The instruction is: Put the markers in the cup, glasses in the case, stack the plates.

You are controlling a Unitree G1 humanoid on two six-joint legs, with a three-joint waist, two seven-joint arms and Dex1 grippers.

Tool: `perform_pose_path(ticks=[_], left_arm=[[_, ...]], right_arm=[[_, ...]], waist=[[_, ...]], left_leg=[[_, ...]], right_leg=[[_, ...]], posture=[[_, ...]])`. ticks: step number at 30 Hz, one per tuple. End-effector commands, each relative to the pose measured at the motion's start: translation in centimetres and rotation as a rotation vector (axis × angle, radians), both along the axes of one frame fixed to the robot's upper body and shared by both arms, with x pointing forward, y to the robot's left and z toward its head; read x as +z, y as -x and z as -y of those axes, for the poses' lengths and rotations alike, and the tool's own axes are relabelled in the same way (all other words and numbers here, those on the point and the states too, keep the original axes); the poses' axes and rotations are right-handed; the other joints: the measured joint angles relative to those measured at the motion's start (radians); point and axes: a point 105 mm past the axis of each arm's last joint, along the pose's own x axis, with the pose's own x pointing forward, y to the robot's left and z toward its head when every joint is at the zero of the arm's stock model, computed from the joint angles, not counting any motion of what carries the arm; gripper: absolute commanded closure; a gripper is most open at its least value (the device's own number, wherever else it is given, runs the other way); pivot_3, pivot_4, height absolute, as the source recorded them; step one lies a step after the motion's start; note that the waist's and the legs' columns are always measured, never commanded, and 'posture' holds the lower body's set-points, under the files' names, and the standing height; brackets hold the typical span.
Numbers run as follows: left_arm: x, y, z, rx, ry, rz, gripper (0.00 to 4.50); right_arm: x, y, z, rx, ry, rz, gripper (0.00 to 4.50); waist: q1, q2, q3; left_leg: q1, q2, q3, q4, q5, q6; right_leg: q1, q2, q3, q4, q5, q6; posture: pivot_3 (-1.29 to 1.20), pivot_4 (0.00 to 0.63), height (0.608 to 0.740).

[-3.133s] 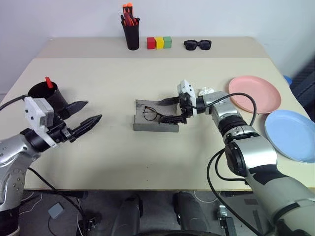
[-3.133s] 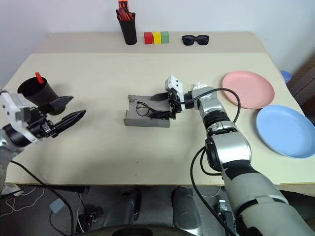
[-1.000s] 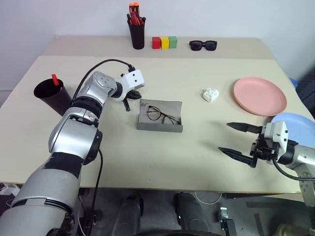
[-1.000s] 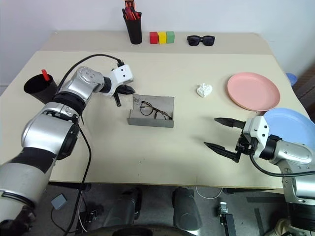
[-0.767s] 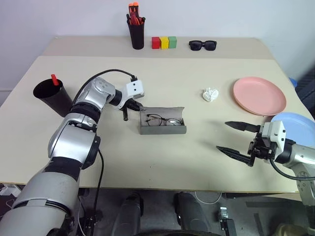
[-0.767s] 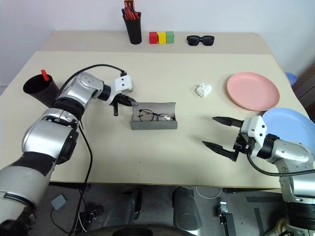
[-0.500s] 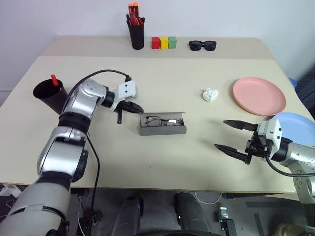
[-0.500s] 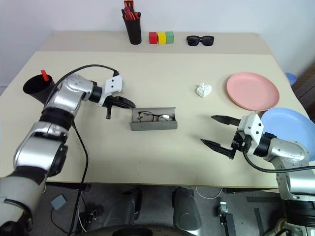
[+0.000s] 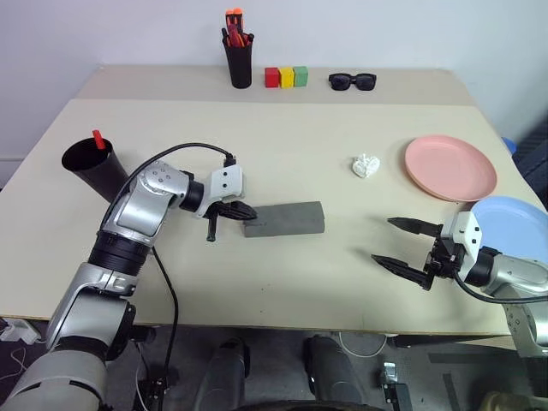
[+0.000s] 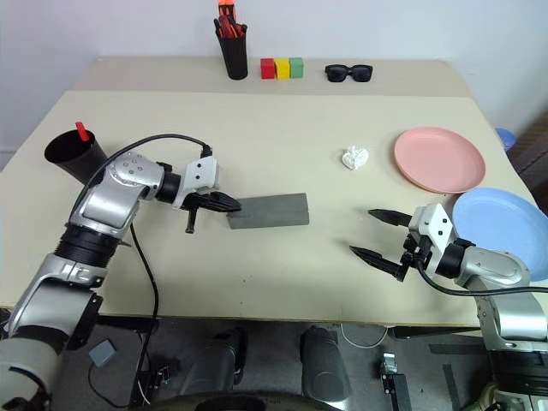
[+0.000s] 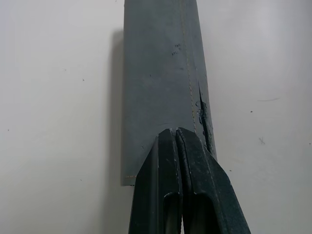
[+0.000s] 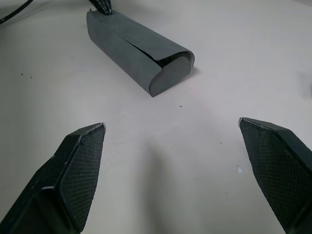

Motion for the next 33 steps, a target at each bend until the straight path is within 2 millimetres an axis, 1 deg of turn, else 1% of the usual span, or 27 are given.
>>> perform_pose_path(ticks=[1,2,4,6,7,8,9,13,15,17,20,22,24,25,27,28,29,31,33], left_arm=[[-0.9,0.2,-0.2,0.01,-0.039,0.005,4.45],[-0.6,0.1,-0.1,0.018,-0.023,0.016,4.45],[1.1,-1.0,0.3,0.067,0.049,0.083,4.45],[4.7,-2.4,1.2,0.137,0.236,0.159,4.45],[6.3,-2.7,1.6,0.161,0.339,0.169,4.45],[7.7,-2.7,2.0,0.169,0.436,0.169,4.45],[8.5,-2.7,2.1,0.191,0.483,0.18,4.45],[11.0,-1.5,3.5,0.186,0.599,0.175,4.45],[11.9,-0.6,4.8,0.147,0.65,0.164,4.45],[11.5,1.0,6.2,0.057,0.657,0.115,4.45],[10.0,3.3,7.5,-0.082,0.636,0.018,3.67],[8.5,4.6,8.4,-0.162,0.591,-0.063,2.67],[7.2,5.6,9.2,-0.229,0.537,-0.097,1.64],[6.8,5.8,9.6,-0.25,0.523,-0.097,1.08],[6.5,5.9,10.4,-0.276,0.516,-0.097,0.16],[6.4,6.0,10.8,-0.289,0.514,-0.096,0.07],[6.3,6.0,11.2,-0.298,0.512,-0.089,0.07],[5.9,5.7,11.8,-0.294,0.495,-0.05,0.07],[4.8,6.4,11.9,-0.341,0.431,-0.08,0.07]], right_arm=[[0.9,-0.1,0.7,-0.026,0.01,0.045,0.0],[1.0,-0.1,0.8,-0.033,0.006,0.048,0.0],[1.4,-0.1,0.8,-0.051,0.0,0.06,0.0],[2.1,-0.4,1.0,-0.097,-0.016,0.086,0.0],[2.5,-0.5,1.2,-0.119,-0.026,0.095,0.0],[2.8,-0.5,1.2,-0.136,-0.033,0.104,0.0],[3.0,-0.5,1.3,-0.158,-0.042,0.1,0.0],[3.6,-0.5,2.0,-0.261,-0.041,0.118,0.0],[3.5,-0.7,3.1,-0.364,-0.019,0.119,0.0],[3.9,-0.7,4.1,-0.455,-0.014,0.143,0.0],[4.3,-0.7,5.7,-0.56,0.002,0.166,0.0],[4.2,-0.6,7.1,-0.627,0.035,0.166,0.0],[3.6,-0.3,8.7,-0.708,0.053,0.136,0.0],[3.3,-0.2,9.4,-0.745,0.074,0.13,0.0],[2.2,0.1,10.4,-0.796,0.101,0.092,0.0],[1.5,0.2,11.1,-0.831,0.122,0.068,0.0],[0.9,0.4,11.5,-0.851,0.139,0.054,0.0],[0.1,0.6,11.6,-0.856,0.141,0.028,0.0],[-1.1,0.8,11.6,-0.856,0.143,-0.024,0.0]], waist=[[0.0,0.0,0.0],[0.0,0.0,0.0],[0.0,0.0,0.0],[0.003,0.0,0.0],[0.006,-0.001,0.0],[0.008,-0.001,0.001],[0.009,-0.001,0.001],[0.004,0.0,0.0],[0.005,0.0,0.0],[0.006,0.0,0.0],[0.005,0.0,0.0],[0.004,0.0,0.0],[0.006,0.0,0.0],[0.006,0.0,0.0],[0.008,0.0,0.0],[0.009,0.0,0.0],[0.01,0.0,0.0],[0.013,0.0,0.0],[0.01,0.0,0.0]], left_leg=[[0.001,0.0,0.0,0.0,0.0,0.0],[0.001,0.0,0.0,0.0,0.0,0.0],[0.003,0.0,0.0,0.0,0.0,0.0],[0.004,0.0,0.0,0.0,0.0,0.0],[0.004,0.0,0.0,0.0,0.0,0.0],[0.003,0.0,0.0,0.001,0.0,0.0],[0.001,0.0,0.0,0.002,0.0,0.0],[0.001,0.0,-0.001,0.0,-0.001,0.002],[0.001,0.0,-0.001,0.0,-0.001,0.002],[0.001,0.0,0.0,0.001,-0.001,0.002],[0.001,0.0,0.0,0.001,-0.001,0.002],[0.002,0.0,0.0,0.001,-0.001,0.002],[0.003,0.0,0.0,0.001,-0.001,0.002],[0.002,0.0,0.0,0.001,-0.001,0.002],[0.002,0.0,0.0,0.001,-0.001,0.002],[0.002,0.0,0.0,0.001,-0.001,0.002],[0.002,0.0,0.0,0.001,-0.001,0.002],[0.002,0.0,0.001,0.001,-0.001,0.002],[0.003,0.0,0.001,0.0,-0.001,0.002]], right_leg=[[0.001,0.0,0.0,0.0,0.0,0.0],[0.001,0.0,0.0,0.0,0.0,0.0],[0.004,0.0,0.0,-0.001,0.0,0.0],[0.005,0.0,0.0,-0.002,0.0,0.0],[0.005,0.0,0.0,-0.002,0.0,0.0],[0.004,0.0,0.0,-0.002,0.0,0.0],[0.004,0.0,0.0,-0.002,0.0,0.0],[0.003,0.0,0.0,-0.003,0.0,0.0],[0.003,0.0,0.0,-0.003,0.0,0.0],[0.003,0.0,0.0,-0.003,0.0,0.0],[0.003,0.0,0.0,-0.003,0.0,0.0],[0.004,0.0,0.0,-0.003,0.0,0.0],[0.004,0.0,0.0,-0.003,0.0,0.0],[0.004,0.0,0.0,-0.003,0.0,0.0],[0.005,0.0,0.0,-0.004,0.0,0.0],[0.005,0.0,0.0,-0.004,0.0,0.0],[0.005,0.0,0.0,-0.004,0.0,0.0],[0.005,0.0,0.001,-0.005,0.0,0.0],[0.005,0.0,0.001,-0.005,0.0,0.0]], posture=[[0.0,0.15,0.74],[0.0,0.15,0.74],[0.0,0.15,0.74],[0.0,0.15,0.74],[0.0,0.15,0.74],[0.0,0.15,0.74],[0.0,0.15,0.74],[0.0,0.15,0.74],[0.0,0.15,0.74],[0.0,0.15,0.74],[0.0,0.15,0.74],[0.0,0.15,0.74],[0.0,0.15,0.74],[0.0,0.15,0.74],[0.0,0.15,0.74],[0.0,0.15,0.74],[0.0,0.15,0.74],[0.0,0.15,0.74],[0.0,0.15,0.74]])
